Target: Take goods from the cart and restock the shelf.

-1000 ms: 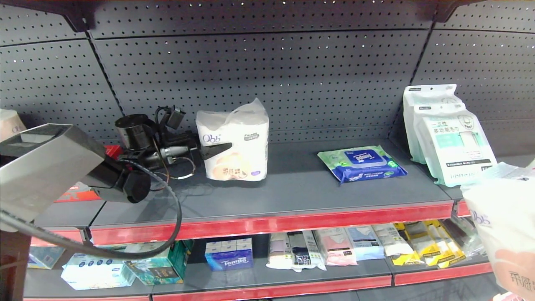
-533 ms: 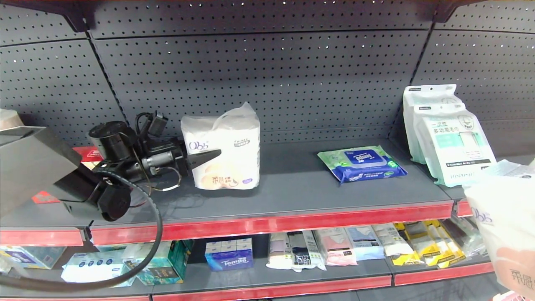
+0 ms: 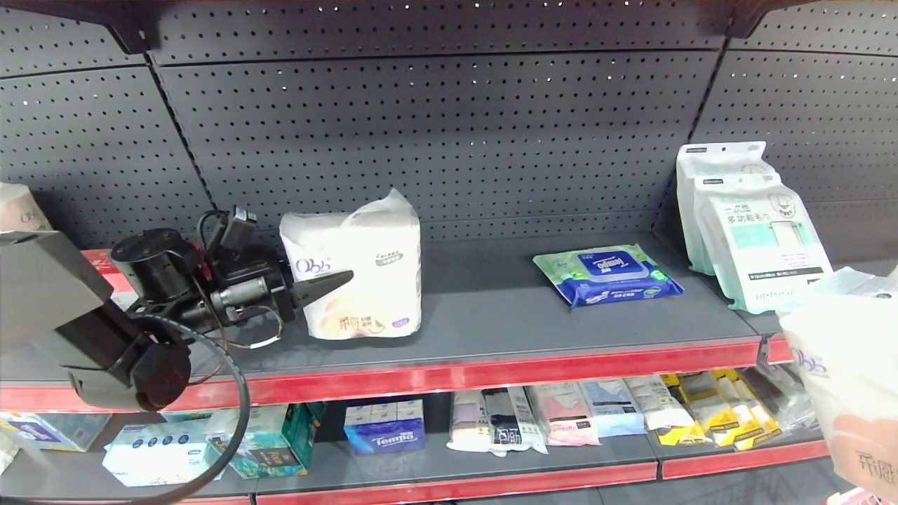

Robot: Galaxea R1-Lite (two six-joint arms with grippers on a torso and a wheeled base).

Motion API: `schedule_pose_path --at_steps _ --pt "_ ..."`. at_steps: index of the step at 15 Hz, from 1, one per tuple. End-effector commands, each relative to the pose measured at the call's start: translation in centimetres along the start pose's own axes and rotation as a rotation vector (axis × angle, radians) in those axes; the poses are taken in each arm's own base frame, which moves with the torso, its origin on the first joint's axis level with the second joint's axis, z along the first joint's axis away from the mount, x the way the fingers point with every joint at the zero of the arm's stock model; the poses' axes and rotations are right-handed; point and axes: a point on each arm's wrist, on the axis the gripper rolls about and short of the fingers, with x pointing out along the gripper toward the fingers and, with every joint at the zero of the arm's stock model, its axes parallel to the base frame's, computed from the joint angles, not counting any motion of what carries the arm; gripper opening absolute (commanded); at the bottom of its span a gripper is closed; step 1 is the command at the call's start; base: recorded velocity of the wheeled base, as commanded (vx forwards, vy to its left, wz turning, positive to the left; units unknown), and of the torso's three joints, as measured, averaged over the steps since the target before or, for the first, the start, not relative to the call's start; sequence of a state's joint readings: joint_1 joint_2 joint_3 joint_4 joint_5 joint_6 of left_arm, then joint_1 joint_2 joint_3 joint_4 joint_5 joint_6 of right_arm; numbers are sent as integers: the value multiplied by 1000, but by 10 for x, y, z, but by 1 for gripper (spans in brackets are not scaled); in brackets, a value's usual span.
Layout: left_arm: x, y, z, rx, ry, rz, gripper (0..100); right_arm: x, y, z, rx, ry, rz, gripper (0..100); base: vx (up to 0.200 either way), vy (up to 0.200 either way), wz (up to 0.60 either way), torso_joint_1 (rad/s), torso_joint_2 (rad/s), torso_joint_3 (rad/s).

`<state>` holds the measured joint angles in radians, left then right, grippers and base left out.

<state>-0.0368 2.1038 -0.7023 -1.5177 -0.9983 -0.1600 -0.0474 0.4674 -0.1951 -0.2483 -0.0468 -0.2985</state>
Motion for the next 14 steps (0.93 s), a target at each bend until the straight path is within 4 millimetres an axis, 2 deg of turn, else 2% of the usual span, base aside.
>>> schedule_pose_path --at_steps 1,6,14 --pt "-5 -1 -5 -18 10 20 0 0 0 -1 -1 5 2 0 0 0 0 0 0 0" --pt "-6 -4 -28 -54 39 24 0 0 1 -3 0 9 3 0 0 0 0 0 0 0" --pt "-4 -5 -37 -76 57 15 0 1 1 -3 0 13 5 0 0 0 0 0 0 0"
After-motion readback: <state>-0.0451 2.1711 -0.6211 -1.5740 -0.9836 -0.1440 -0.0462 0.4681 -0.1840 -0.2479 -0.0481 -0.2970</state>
